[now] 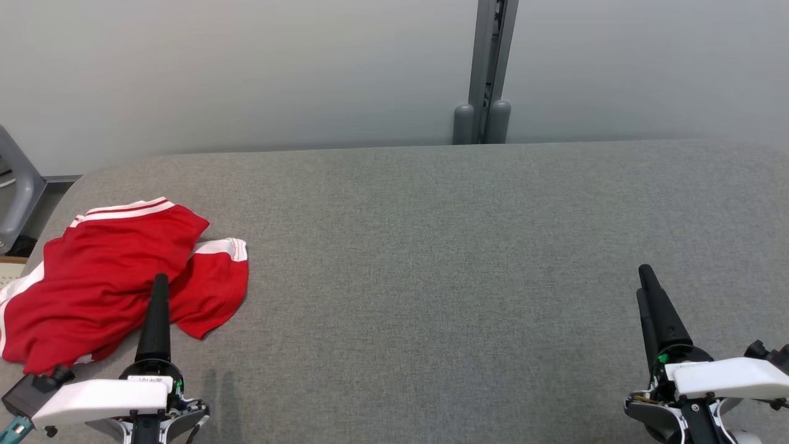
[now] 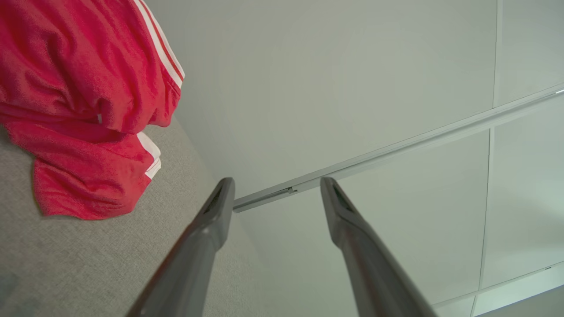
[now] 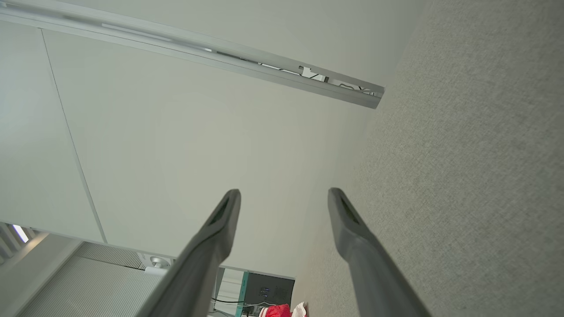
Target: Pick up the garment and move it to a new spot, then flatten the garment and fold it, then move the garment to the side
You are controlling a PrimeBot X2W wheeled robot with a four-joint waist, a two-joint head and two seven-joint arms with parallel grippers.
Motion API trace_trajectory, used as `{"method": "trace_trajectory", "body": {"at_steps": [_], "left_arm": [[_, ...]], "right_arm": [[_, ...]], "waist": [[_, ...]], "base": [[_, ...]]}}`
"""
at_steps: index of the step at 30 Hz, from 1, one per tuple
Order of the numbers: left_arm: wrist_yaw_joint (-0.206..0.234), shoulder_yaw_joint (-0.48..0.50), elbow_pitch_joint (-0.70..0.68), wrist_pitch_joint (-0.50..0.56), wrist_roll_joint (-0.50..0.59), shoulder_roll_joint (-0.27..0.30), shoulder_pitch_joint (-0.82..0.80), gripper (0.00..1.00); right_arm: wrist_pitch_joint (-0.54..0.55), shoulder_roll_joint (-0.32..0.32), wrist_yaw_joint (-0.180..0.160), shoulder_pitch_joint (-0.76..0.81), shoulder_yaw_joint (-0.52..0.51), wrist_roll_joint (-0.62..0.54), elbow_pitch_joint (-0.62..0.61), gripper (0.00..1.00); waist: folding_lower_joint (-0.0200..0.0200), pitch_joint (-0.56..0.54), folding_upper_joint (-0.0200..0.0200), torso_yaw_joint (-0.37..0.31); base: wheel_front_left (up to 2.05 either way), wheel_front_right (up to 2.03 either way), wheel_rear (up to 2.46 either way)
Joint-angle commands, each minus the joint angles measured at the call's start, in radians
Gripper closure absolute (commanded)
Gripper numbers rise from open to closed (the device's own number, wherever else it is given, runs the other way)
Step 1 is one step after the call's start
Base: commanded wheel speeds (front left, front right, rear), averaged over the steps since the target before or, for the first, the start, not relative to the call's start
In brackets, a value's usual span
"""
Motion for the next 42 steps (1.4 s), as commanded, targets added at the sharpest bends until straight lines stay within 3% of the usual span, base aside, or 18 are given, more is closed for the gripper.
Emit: {"method": "trace_trajectory", "body": {"at_steps": [1,28,42], "left_arm": [[-0.001,0.003,-0.022,-0.01,0.042,0.009,-0.015,0.0],[-0.001,-0.002,-0.007,-0.094,0.566,-0.003,0.005,0.0],[0.016,0.014,0.016,-0.132,0.82,-0.001,0.01,0.0]], "right_arm": [[-0.013,-0.01,0.001,-0.028,0.004,-0.031,-0.026,0.0],[-0.098,-0.013,0.002,-0.046,0.1,-0.548,-0.03,0.0],[-0.136,-0.015,0.002,-0.053,0.086,-0.808,0.014,0.0]], "waist": [[0.0,0.0,0.0,0.0],[0.0,-0.01,0.0,-0.005],[0.0,-0.013,0.0,-0.01]], "base": [[0.0,0.0,0.0],[0.0,0.0,0.0],[0.0,0.0,0.0]]}}
